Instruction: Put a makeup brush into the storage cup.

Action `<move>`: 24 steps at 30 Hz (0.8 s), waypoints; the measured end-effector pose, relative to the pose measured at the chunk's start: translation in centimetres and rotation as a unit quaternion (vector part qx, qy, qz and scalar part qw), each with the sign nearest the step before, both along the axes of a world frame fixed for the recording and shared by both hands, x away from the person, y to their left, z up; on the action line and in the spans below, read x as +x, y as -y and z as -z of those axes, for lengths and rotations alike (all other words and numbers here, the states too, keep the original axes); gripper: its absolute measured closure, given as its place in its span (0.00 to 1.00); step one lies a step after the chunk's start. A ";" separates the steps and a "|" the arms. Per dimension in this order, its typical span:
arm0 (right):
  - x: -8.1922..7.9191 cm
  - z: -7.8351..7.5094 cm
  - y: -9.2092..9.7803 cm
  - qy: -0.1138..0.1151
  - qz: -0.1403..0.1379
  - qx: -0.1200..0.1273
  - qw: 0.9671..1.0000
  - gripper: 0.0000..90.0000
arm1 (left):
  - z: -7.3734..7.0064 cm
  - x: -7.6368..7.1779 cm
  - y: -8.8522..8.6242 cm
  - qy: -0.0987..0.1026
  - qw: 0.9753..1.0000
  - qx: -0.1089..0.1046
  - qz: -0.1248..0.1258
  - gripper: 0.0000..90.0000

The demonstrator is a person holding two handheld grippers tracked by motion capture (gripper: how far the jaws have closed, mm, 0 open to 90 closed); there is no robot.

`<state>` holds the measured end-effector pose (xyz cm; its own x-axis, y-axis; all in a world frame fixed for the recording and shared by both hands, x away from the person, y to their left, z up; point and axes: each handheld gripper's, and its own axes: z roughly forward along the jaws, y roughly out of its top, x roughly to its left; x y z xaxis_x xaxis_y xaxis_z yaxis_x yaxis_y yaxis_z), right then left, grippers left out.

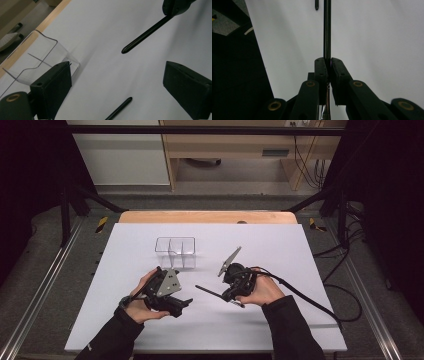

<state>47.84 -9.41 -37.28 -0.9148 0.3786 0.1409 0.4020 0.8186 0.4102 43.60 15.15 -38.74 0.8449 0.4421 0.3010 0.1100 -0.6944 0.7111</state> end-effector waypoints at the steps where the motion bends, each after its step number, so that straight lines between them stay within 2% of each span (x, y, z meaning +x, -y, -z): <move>1: 0.0 0.0 -0.1 -0.002 0.000 0.000 1.000 0.94 | 0.0 0.0 0.2 0.002 1.000 0.004 0.003 0.09; 11: 0.2 -0.1 -0.6 -0.012 -0.005 -0.001 1.000 0.94 | 0.2 -0.3 1.7 0.013 0.999 0.027 0.034 0.11; 24: 0.2 0.0 -1.6 -0.022 -0.015 -0.004 1.000 0.94 | 0.9 -0.8 3.6 0.048 0.995 0.064 0.064 0.20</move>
